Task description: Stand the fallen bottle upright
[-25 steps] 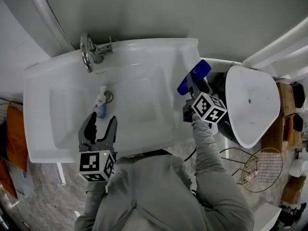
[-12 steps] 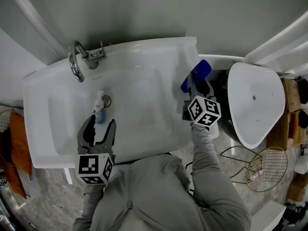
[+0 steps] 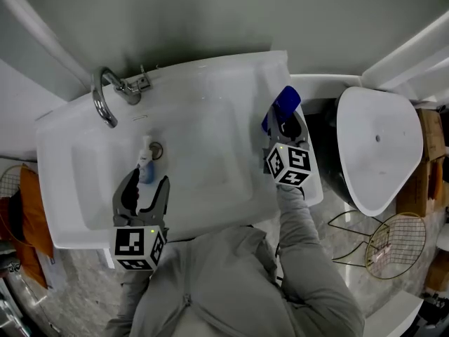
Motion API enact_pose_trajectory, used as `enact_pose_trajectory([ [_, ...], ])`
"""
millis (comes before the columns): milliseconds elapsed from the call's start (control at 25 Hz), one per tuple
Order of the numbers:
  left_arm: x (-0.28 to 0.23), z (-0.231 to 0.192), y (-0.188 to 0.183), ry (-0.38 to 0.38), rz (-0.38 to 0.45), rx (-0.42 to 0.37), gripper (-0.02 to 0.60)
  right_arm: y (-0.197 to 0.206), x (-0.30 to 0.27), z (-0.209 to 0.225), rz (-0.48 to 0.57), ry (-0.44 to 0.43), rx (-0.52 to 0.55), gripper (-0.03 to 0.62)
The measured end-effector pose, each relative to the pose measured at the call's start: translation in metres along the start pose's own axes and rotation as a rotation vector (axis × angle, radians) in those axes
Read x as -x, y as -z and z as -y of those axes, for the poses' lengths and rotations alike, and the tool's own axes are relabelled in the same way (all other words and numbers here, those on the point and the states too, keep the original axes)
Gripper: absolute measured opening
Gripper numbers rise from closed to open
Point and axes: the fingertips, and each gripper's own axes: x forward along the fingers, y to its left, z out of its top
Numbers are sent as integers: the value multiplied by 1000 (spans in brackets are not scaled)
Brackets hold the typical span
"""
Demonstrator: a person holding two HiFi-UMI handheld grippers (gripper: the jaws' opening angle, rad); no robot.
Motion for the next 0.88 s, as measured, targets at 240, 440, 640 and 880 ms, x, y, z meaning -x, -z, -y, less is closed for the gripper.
enact_pose_trajectory([
  [240, -1, 3, -1, 6, 1, -4, 322, 3, 5, -8, 16, -26, 45, 160],
  [440, 1, 6, 0, 13, 6, -2, 322, 5, 11, -14, 15, -39, 89, 160],
  [640, 5, 8, 1, 15, 10, 0, 322, 6, 16, -14, 12, -37, 94, 160],
  [880, 10, 10, 3, 21, 18, 2, 322, 7, 20, -13, 2, -29, 80, 160],
])
